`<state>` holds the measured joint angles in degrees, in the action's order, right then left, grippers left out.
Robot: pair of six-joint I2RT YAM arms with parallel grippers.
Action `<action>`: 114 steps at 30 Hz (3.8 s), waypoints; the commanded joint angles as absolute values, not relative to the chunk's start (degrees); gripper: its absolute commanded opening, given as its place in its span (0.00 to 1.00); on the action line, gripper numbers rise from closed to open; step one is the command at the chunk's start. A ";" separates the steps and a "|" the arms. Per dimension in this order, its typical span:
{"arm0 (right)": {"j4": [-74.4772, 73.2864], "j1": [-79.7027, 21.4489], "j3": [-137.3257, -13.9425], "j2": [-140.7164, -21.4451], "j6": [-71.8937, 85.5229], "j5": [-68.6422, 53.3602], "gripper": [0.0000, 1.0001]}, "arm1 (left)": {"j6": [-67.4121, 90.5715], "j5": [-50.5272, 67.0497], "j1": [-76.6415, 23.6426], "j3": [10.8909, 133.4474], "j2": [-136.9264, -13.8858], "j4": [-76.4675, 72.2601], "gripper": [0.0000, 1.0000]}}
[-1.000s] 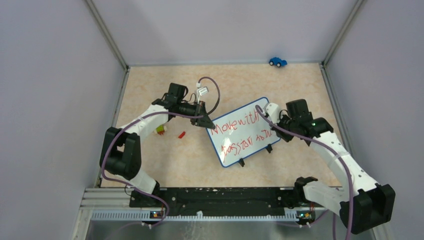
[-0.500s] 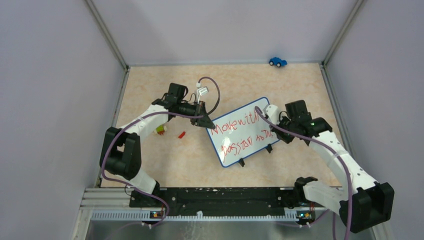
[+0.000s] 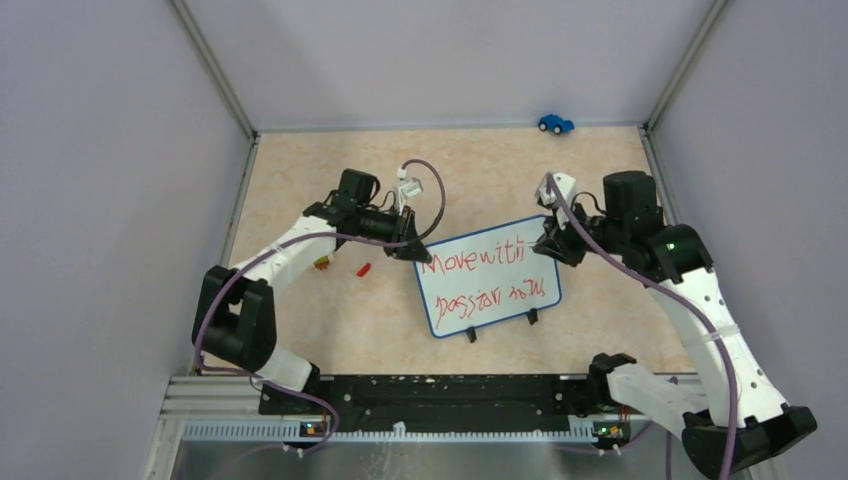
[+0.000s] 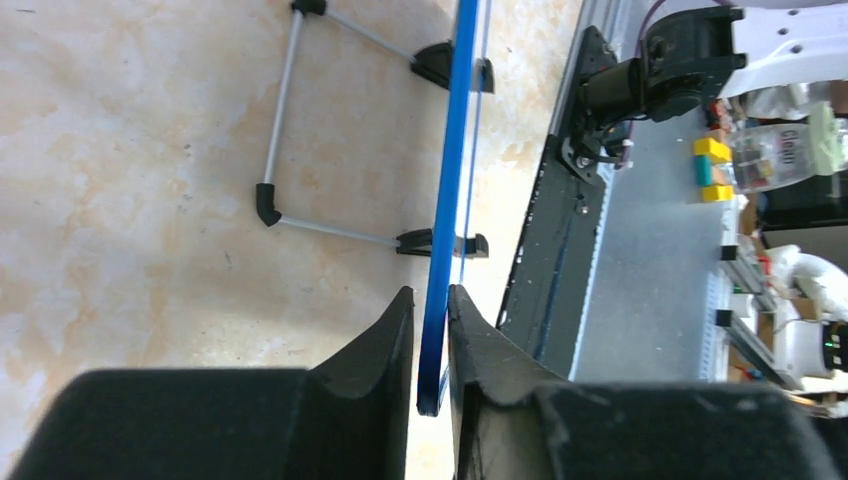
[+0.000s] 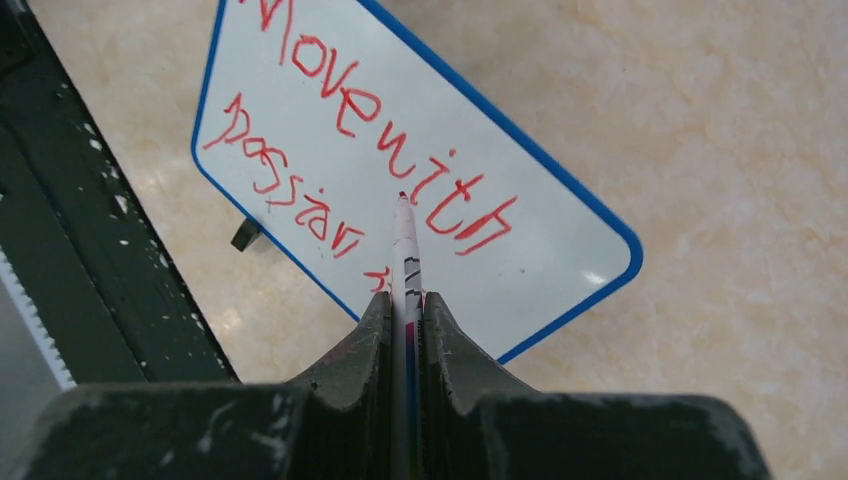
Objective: Write a sentence on the whiteboard
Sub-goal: Write a sentence on the whiteboard, then close the whiteboard marker at the center of the board.
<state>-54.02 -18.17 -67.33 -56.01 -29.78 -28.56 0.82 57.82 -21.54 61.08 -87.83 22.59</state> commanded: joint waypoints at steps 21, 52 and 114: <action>-38.14 -15.80 -80.63 -64.08 -8.46 -35.78 0.00 | -26.74 36.67 -5.74 80.80 -81.66 49.60 0.89; -34.73 -14.89 -78.05 -68.50 -7.38 -38.40 0.00 | -31.93 19.51 -9.21 49.39 -89.12 26.80 0.60; -17.80 -21.38 -66.89 -71.11 13.30 -65.04 0.00 | -38.75 33.61 -36.82 85.60 -74.79 55.01 0.00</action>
